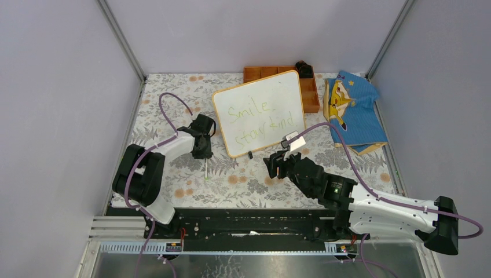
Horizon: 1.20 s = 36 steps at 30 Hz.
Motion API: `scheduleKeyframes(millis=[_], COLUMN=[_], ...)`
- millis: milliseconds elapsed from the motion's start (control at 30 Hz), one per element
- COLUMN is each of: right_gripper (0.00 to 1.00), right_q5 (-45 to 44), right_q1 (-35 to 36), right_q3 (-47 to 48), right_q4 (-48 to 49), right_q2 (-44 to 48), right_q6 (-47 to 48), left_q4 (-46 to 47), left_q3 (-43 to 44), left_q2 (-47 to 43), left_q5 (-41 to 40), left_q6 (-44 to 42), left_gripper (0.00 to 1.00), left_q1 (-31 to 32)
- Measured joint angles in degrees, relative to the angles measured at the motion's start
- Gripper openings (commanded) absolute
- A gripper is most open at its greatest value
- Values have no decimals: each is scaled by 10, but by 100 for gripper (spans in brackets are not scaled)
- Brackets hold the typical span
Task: Write a sentence on the whiteboard
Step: Place the whiteboard marker at the center of the board.
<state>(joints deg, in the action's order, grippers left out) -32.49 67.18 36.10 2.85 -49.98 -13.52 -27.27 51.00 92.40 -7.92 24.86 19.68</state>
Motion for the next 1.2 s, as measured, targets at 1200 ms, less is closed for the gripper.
scheduleKeyframes(millis=[1200], right_gripper=[63], right_q5=[0], right_q1=[0], right_q3=[-32], right_q4=[7], right_q2=[11], right_q6=[0], left_q4=[-11], left_q3=[22], left_q2=[24], left_q5=[-8], left_q6=[5], left_gripper=[0], left_q1=[-18])
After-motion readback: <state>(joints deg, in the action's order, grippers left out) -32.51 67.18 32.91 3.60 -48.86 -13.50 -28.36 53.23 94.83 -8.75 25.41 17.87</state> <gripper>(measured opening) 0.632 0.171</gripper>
